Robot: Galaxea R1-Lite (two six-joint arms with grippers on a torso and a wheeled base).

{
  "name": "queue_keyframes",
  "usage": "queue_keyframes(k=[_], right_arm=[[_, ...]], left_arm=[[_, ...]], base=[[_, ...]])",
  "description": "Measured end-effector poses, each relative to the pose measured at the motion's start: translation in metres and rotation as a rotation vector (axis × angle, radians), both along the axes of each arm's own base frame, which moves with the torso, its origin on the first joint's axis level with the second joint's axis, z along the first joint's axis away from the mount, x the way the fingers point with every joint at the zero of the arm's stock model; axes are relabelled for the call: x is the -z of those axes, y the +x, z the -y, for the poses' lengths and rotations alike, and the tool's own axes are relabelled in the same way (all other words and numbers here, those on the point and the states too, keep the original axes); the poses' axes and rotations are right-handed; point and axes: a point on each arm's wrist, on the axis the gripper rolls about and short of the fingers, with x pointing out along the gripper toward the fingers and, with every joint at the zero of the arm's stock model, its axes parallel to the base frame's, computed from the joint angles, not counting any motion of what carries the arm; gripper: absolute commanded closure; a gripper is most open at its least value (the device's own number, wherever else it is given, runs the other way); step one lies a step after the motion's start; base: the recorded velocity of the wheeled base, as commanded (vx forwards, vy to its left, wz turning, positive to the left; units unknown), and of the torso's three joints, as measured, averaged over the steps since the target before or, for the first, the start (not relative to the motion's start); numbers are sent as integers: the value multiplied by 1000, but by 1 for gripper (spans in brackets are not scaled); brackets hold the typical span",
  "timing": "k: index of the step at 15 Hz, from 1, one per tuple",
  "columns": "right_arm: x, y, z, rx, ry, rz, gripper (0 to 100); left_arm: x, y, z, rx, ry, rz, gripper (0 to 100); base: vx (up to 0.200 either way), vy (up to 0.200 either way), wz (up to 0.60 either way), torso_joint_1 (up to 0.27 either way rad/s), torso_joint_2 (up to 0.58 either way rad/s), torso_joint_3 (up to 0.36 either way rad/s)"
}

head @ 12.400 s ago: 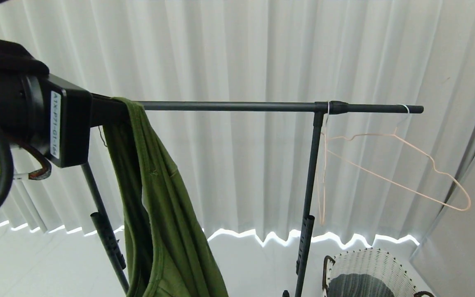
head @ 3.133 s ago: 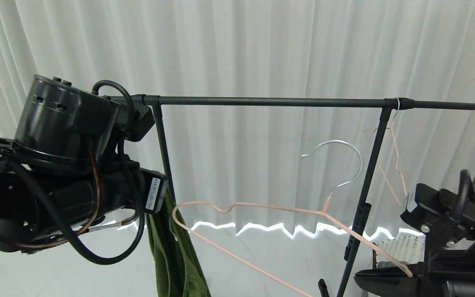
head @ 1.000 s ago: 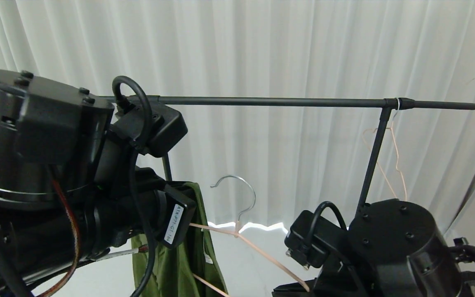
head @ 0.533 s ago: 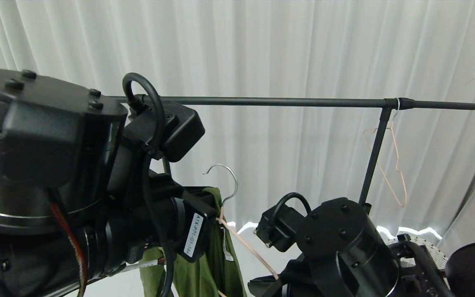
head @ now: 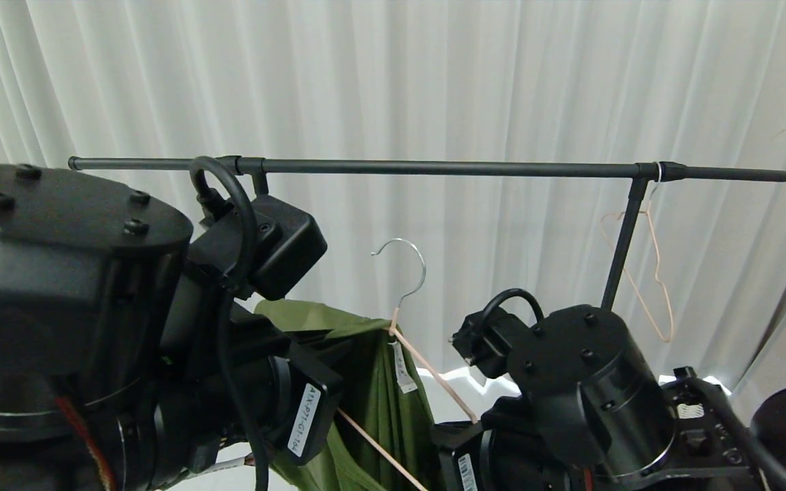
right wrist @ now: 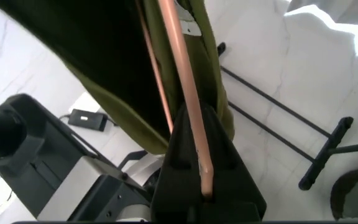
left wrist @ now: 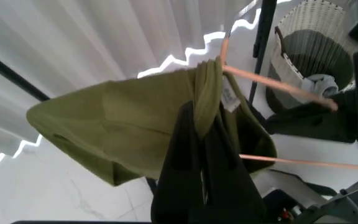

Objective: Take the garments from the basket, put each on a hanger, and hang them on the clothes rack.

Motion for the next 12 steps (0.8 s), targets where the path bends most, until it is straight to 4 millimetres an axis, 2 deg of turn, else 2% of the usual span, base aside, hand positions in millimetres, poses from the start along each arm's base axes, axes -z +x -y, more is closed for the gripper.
queue_keyframes(k=[3,4,12], right_arm=[[-12,0,7,24,32,29,100],[-14,-1,8,33,37,39,100],[-39,-6,25,111,111,125,100]], left_arm=[[0,-5,4,30,-14,11,100],[1,-8,5,43,-12,9,0],[5,-11,6,58,-43,30,0]], base=[[0,0,0,0,0,0],[0,0,0,0,0,0],[0,0,0,0,0,0]])
